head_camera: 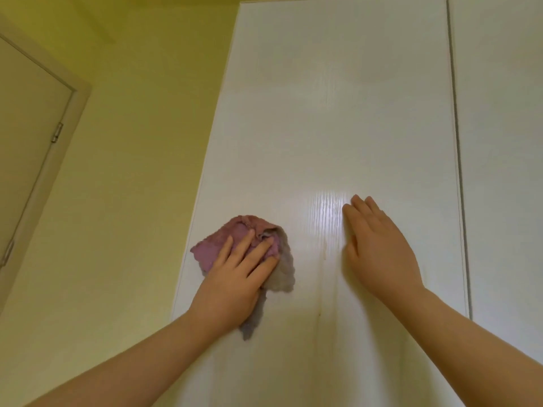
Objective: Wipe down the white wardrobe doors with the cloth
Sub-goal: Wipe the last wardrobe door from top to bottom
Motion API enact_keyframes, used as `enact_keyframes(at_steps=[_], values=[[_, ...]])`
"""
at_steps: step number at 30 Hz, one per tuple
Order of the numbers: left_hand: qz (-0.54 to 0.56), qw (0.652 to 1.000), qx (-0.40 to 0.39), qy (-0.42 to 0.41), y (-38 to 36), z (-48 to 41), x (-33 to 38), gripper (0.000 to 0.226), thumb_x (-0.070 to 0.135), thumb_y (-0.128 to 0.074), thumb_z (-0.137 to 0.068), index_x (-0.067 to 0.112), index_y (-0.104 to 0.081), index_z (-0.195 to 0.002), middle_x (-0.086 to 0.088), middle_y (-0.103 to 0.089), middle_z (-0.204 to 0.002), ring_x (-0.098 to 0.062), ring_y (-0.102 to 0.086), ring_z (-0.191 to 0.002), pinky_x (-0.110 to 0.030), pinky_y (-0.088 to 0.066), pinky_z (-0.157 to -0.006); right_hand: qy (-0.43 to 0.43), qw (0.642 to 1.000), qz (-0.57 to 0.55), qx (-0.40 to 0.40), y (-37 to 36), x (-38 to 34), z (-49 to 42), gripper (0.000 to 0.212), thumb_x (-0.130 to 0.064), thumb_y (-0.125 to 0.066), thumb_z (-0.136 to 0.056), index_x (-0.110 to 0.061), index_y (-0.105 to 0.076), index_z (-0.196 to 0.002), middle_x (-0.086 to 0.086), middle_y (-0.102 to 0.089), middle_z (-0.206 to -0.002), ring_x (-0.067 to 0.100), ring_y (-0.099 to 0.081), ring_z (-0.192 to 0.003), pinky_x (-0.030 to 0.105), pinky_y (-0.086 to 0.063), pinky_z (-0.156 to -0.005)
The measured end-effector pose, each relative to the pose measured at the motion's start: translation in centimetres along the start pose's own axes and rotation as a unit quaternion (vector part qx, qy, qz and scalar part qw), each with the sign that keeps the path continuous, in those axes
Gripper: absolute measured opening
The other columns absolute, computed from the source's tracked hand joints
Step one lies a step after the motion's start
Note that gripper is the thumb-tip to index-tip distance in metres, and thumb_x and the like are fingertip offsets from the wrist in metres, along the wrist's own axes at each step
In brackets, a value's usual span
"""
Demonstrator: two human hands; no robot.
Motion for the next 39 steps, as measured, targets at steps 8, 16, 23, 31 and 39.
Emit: enact_keyframes(at_steps=[8,16,23,31,39], values=[[0.01,0.975,-0.014,0.222,-0.6,-3.1,2.2,0.047,0.007,-0.04,-0.067,0.004,-0.065,-0.106,-0.016,-0.063,-0.122,-0.045,-0.055,-0.114,-0.067,-0.043,-0.088,-0.005,1.0,-0.028,0.009,-1.0,0.4,0.1,0.05,-0.006,-0.031,-0.085,0.0,-0.045,-0.134,0.015,-0.039,-0.143,0.031,-0.031,-0.136,0.03,-0.011,-0.108],[-0.01,0.98,-0.01,0.198,0.6,-4.7,-2.6,0.044,0.01,-0.046,-0.078,0.005,-0.056,-0.12,-0.018,-0.058,-0.129,-0.046,-0.052,-0.118,-0.063,-0.044,-0.091,0.021,0.999,-0.032,0.003,-0.8,0.2,0.1,0.053,0.003,-0.03,-0.093,-0.008,-0.025,-0.145,0.006,-0.015,-0.154,0.021,-0.007,-0.144,0.021,0.009,-0.108],[-0.043,0.995,-0.047,-0.081,-0.1,-2.5,2.3,0.046,0.019,-0.04,-0.075,0.013,-0.047,-0.121,-0.012,-0.063,-0.124,-0.039,-0.055,-0.116,-0.061,-0.044,-0.089,0.039,0.997,-0.058,-0.032,0.2,0.4,0.0,0.05,-0.003,-0.028,-0.097,-0.011,-0.024,-0.146,0.003,-0.012,-0.156,0.015,-0.003,-0.144,0.015,0.01,-0.105],[-0.047,0.997,-0.029,0.058,-1.1,-4.6,4.7,0.05,0.023,-0.04,-0.078,0.011,-0.06,-0.122,-0.013,-0.061,-0.126,-0.042,-0.055,-0.117,-0.069,-0.041,-0.085,-0.002,0.999,-0.029,0.03,0.4,3.7,1.7,0.038,0.009,-0.044,-0.087,0.004,-0.053,-0.124,0.021,-0.048,-0.135,0.038,-0.038,-0.131,0.037,-0.024,-0.106],[-0.056,0.996,-0.021,0.066,-0.4,-8.2,2.3,0.047,0.021,-0.04,-0.08,0.008,-0.064,-0.118,-0.015,-0.062,-0.123,-0.044,-0.057,-0.113,-0.07,-0.042,-0.083,0.014,0.999,-0.034,-0.032,0.9,3.8,1.7,0.046,-0.002,-0.027,-0.096,-0.006,-0.033,-0.141,0.008,-0.023,-0.153,0.022,-0.011,-0.143,0.021,-0.002,-0.109]])
Point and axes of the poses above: each hand's wrist, its own z-axis away from the middle knuckle, its own y-axis out of the back of the hand, x = y × z, the point moved 5 cm from there along -z, towards the middle knuckle
